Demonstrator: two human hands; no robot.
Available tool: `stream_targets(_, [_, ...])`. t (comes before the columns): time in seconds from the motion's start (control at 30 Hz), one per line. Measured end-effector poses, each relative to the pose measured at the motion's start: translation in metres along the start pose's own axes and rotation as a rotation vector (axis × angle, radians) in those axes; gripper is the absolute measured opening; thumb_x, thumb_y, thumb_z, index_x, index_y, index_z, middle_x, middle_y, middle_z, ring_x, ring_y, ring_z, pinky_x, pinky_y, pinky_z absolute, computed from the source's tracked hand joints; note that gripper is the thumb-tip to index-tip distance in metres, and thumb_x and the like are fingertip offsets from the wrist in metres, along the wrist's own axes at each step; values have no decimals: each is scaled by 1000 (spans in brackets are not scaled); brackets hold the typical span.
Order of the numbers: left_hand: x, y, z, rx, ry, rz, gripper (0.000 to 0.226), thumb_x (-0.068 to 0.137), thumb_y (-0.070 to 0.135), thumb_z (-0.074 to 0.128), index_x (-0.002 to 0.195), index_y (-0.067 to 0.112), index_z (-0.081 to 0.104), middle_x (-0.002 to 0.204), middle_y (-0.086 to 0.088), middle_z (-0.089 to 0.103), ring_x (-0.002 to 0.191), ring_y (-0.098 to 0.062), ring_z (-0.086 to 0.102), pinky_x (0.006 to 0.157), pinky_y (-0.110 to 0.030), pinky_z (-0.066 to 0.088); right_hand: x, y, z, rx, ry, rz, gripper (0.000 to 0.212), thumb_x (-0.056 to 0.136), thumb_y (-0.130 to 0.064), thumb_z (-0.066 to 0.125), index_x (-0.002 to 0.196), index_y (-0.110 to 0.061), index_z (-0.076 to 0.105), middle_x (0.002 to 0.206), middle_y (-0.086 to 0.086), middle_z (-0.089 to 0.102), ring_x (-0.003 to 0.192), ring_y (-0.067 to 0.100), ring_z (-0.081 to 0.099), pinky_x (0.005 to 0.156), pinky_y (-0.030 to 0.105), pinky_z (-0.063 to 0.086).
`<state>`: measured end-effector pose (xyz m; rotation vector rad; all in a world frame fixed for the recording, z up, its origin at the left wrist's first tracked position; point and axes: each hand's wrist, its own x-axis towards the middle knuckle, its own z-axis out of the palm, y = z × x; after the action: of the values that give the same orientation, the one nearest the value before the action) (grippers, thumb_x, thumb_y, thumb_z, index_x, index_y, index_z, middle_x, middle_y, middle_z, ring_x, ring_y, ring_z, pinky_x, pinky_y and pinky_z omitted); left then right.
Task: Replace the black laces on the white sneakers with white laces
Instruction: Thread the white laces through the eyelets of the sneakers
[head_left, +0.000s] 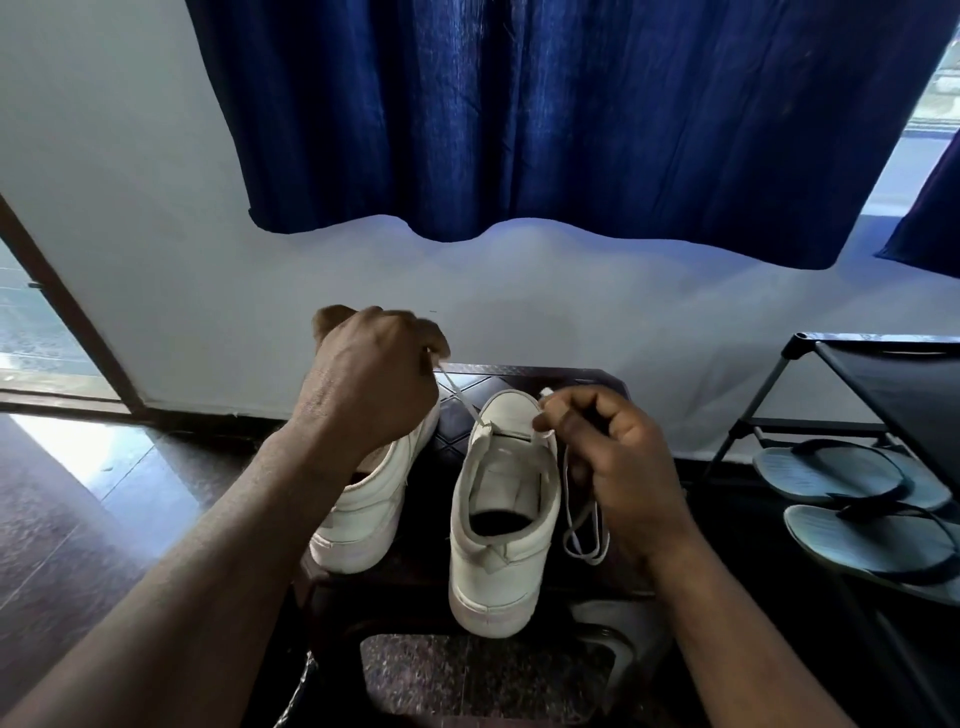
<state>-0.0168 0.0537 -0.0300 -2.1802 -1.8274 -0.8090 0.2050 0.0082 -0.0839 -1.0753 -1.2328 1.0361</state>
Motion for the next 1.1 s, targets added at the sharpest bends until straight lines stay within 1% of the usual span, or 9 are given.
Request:
stream_targets(0.17, [9,11,-16,-509,115,-275,32,89,7,58,93,32,79,81,17,74,81,-8,69,82,-29,54,1,0,-3,-73,-97,9,13,86,-17,82,97,-17,73,87,-7,73,69,1,60,66,19,48])
stream_targets(0.3, [1,3,-10,-131,49,-92,32,90,21,65,112,42,74,122,13,64,115,-20,58,105,-46,38,-8,9,2,-266,-115,-7,16,85,-26,85,95,-25,73,96,-9,75,66,8,53,67,29,48])
stream_targets(0.43, [-7,10,0,42,-259,75,31,90,41,70,118,54,69,145,22,45,138,-17,27,113,-51,16,-7,9,7,-270,-83,-18,13,85,-25,83,92,-27,73,94,-10,74,71,16,60,69,37,51])
stream_targets(0.53, [-10,20,15,99,-369,133,24,93,35,67,113,48,70,134,23,56,137,-15,26,116,-56,10,-7,9,9,-296,-110,-25,12,86,-25,82,93,-28,72,94,-12,74,88,31,66,79,46,54])
stream_targets(0.7, [-7,25,20,215,-334,134,18,90,28,63,105,34,71,115,17,66,130,-17,39,116,-58,12,-7,11,8,-310,-101,-62,13,82,-34,79,92,-29,72,91,-12,73,82,31,63,74,42,52])
stream_targets(0.83, [0,14,7,190,-196,10,21,79,19,62,93,32,71,95,12,70,118,-18,51,116,-54,17,-5,15,6,-300,-89,-55,11,87,-20,81,91,-26,72,86,-16,71,71,0,59,66,18,44])
stream_targets(0.93, [1,8,5,71,-209,-45,16,79,17,58,81,33,63,74,12,66,97,-18,64,118,-47,21,-6,13,5,-239,-117,-32,11,87,-22,82,92,-24,72,89,-12,72,76,-2,60,70,19,48])
stream_targets(1.0, [0,11,2,-86,-209,-78,20,80,15,53,76,32,61,72,15,70,87,-16,68,111,-43,34,-3,9,2,-160,-114,-35,11,88,-24,81,93,-20,73,88,-6,73,77,6,63,71,22,52])
stream_targets(1.1, [2,17,-11,-387,-212,-204,24,84,9,57,76,29,66,69,15,73,78,-8,68,79,-31,50,3,-5,-6,-56,-15,-27,5,93,-17,76,91,-17,72,82,10,70,60,10,53,58,22,46])
